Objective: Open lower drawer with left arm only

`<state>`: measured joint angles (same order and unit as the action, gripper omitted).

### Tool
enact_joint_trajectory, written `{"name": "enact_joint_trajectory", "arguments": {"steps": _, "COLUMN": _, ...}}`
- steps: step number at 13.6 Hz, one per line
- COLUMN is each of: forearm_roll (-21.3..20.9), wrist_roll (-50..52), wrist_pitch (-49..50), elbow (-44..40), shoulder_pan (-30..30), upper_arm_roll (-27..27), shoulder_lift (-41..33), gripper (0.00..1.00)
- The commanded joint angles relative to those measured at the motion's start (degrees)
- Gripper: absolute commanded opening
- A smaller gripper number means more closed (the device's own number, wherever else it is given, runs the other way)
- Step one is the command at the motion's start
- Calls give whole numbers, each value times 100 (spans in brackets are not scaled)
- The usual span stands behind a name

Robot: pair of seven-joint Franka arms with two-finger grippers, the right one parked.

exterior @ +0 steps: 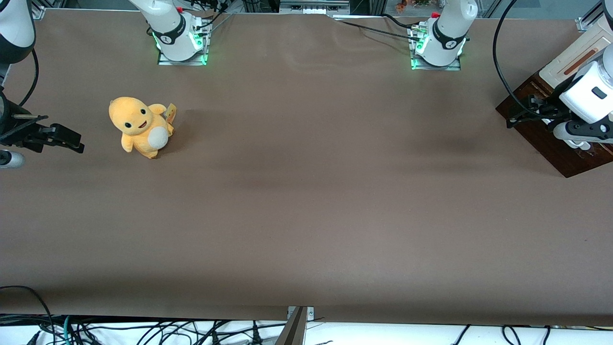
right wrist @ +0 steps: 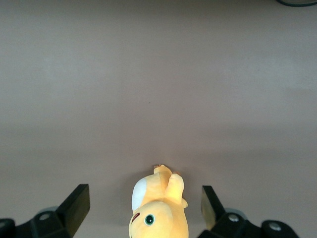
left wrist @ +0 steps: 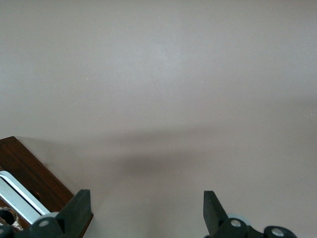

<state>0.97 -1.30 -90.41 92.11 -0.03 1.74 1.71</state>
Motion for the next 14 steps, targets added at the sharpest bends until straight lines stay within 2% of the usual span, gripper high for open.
{"name": "enact_joint_trajectory", "arguments": {"steps": 1, "forearm_roll": 105, "wrist_roll": -55, "wrist_pitch": 32, "elbow": -149, "shoulder_pan": 12, "upper_arm_roll": 19, "shoulder_lift": 58, "gripper": 100}}
{"name": "enact_joint_trajectory", "arguments": {"steps": 14, "forearm_roll": 79, "wrist_roll": -63, "wrist_pitch": 41, "elbow": -158, "shoulder_pan": -6, "upper_arm_roll": 11, "shoulder_lift": 101, "gripper": 100}}
